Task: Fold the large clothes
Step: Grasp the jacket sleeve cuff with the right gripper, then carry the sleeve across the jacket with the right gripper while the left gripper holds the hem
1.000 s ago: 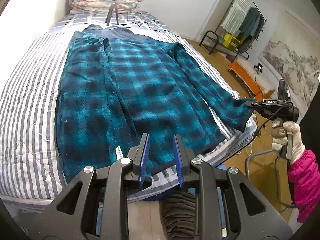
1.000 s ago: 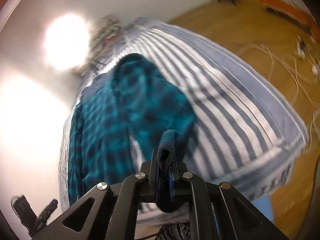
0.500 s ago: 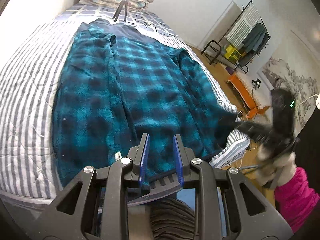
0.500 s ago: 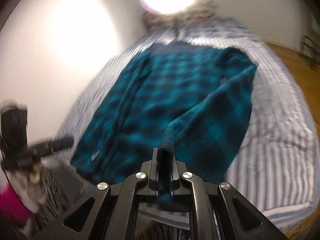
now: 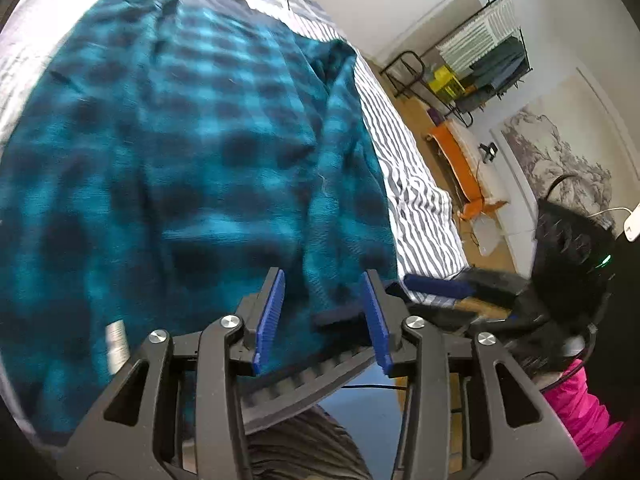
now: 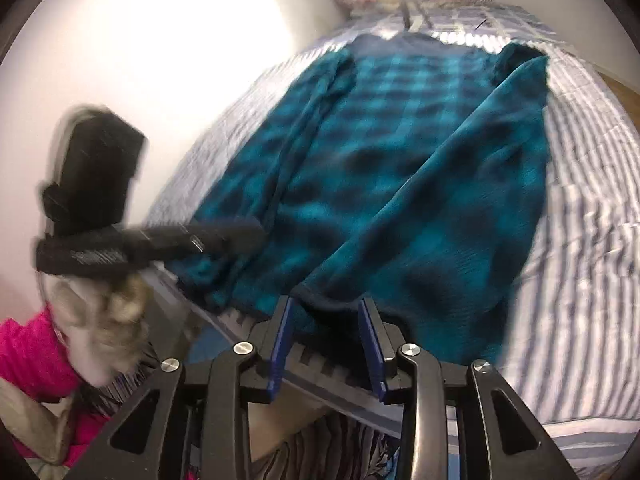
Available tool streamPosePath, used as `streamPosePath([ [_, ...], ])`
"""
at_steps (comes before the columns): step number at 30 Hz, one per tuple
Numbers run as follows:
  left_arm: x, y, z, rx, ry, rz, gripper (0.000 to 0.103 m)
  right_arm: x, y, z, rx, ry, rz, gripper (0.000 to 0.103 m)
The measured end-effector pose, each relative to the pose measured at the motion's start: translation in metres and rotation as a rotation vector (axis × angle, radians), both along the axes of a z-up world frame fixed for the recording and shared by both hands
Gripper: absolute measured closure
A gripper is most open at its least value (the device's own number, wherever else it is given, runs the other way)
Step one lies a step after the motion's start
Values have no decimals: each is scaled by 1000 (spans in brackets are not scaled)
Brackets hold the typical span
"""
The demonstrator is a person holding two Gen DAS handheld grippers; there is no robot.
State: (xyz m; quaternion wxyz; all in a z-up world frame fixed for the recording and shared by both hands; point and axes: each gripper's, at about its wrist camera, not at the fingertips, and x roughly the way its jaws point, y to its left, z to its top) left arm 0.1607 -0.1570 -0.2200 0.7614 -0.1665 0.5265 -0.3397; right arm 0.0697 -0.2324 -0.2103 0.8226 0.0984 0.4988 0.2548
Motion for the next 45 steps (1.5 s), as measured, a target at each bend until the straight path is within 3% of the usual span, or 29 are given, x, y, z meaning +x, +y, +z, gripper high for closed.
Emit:
streamPosePath([
  [5,10,-28,-14,40,19,-31,56,27,-55,20,-1,-25,-153,57],
  [10,13,-45,-25,68,8,-87,58,69,-96,29,12,-36,-277,54],
  [11,12,-47,-26,70,0,-101,63,80,-101,31,19,-35,-298,51],
  [13,11,-55,-29,87,-15,-136,95,103,-115,32,40,-33,-343,50],
  [16,6,-59,-26,88,-49,-162,101,140,-132,31,61,-24,-405,48],
  [24,1,-57,-13,62,-90,-183,102,235,-164,2,109,53,-558,48],
  [35,-2,-62,-11,71,-114,-208,103,314,-166,-28,8,103,-653,49],
  [37,-3,-61,-13,71,-112,-208,103,319,-168,-27,-17,97,-658,61],
  [39,-4,-60,-15,68,-105,-208,103,321,-167,-25,-34,97,-649,85],
  [41,-3,-61,-16,67,-104,-209,103,325,-163,-25,-64,105,-621,98],
  [45,-3,-60,-16,61,-102,-210,103,319,-151,-11,-164,72,-610,103],
])
